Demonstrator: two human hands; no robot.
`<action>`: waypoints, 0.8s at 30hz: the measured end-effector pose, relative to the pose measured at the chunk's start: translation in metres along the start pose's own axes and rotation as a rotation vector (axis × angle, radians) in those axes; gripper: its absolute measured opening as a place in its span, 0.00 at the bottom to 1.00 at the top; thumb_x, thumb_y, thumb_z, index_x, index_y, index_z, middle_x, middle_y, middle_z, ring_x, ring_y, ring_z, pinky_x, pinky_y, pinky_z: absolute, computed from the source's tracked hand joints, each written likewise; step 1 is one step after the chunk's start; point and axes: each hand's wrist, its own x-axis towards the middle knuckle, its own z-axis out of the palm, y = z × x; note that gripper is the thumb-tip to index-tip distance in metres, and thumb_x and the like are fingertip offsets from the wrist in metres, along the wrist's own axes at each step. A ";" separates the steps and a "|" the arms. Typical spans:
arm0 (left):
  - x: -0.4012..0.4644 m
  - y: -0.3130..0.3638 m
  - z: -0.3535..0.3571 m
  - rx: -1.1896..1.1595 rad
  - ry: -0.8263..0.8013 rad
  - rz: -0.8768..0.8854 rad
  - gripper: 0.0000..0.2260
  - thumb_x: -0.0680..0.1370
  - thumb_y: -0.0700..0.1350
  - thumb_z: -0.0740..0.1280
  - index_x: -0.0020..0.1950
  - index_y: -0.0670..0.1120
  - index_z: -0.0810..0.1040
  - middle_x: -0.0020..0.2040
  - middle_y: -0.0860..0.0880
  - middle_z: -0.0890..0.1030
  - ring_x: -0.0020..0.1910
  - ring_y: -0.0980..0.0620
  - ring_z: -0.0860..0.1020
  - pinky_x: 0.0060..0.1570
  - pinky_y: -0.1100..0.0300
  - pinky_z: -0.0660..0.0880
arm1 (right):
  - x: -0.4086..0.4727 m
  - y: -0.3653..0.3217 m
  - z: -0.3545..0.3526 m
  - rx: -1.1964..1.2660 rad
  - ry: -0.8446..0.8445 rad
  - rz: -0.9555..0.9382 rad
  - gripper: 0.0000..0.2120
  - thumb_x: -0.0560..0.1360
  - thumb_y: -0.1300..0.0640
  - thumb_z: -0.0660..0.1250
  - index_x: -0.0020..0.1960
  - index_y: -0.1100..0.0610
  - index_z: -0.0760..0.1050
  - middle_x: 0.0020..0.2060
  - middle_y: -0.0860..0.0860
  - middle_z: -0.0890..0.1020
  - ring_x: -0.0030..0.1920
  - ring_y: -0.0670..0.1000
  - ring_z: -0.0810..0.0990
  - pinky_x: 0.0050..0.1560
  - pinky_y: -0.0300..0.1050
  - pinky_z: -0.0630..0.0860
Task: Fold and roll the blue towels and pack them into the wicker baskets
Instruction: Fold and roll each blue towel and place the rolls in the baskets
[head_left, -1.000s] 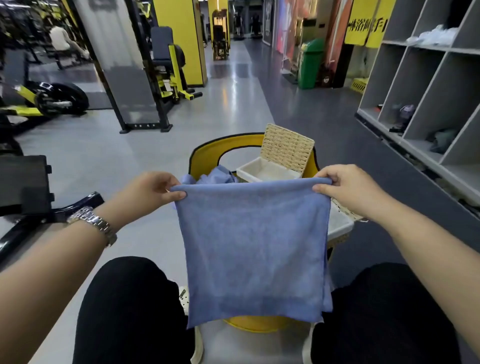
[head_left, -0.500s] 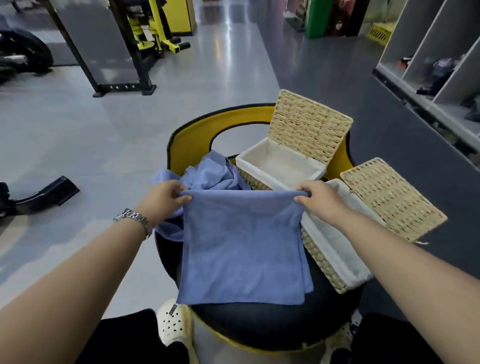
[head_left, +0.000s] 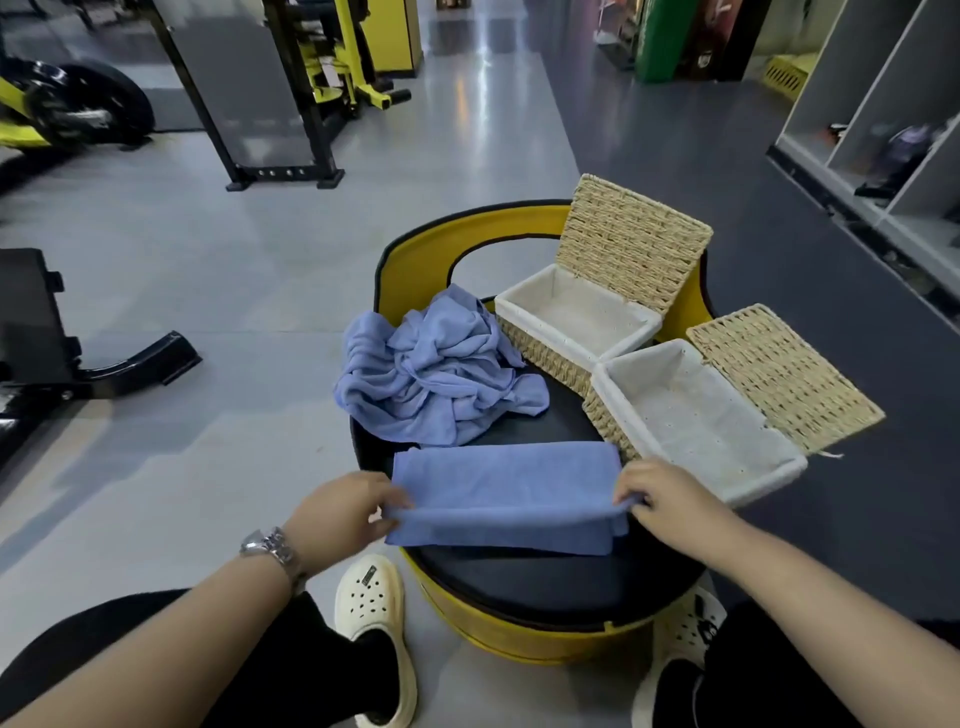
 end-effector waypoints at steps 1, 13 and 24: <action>-0.003 0.002 0.011 0.041 -0.025 -0.011 0.09 0.72 0.47 0.66 0.51 0.57 0.79 0.45 0.55 0.79 0.46 0.52 0.77 0.42 0.58 0.74 | -0.004 0.002 0.008 -0.045 -0.041 -0.007 0.12 0.66 0.72 0.63 0.40 0.59 0.81 0.41 0.51 0.81 0.47 0.51 0.77 0.50 0.45 0.74; -0.003 0.002 0.052 0.017 -0.116 -0.190 0.16 0.75 0.44 0.62 0.61 0.57 0.76 0.57 0.49 0.74 0.57 0.46 0.74 0.59 0.53 0.71 | -0.008 0.000 0.043 -0.423 -0.232 0.024 0.15 0.70 0.63 0.58 0.48 0.55 0.82 0.46 0.48 0.80 0.50 0.52 0.73 0.52 0.48 0.72; 0.014 0.014 0.062 -0.558 0.015 -0.738 0.19 0.70 0.56 0.71 0.52 0.46 0.70 0.46 0.48 0.80 0.46 0.49 0.79 0.40 0.58 0.71 | 0.148 -0.133 0.064 -0.014 -0.245 -0.119 0.15 0.78 0.60 0.64 0.63 0.62 0.73 0.60 0.57 0.76 0.61 0.58 0.75 0.59 0.48 0.71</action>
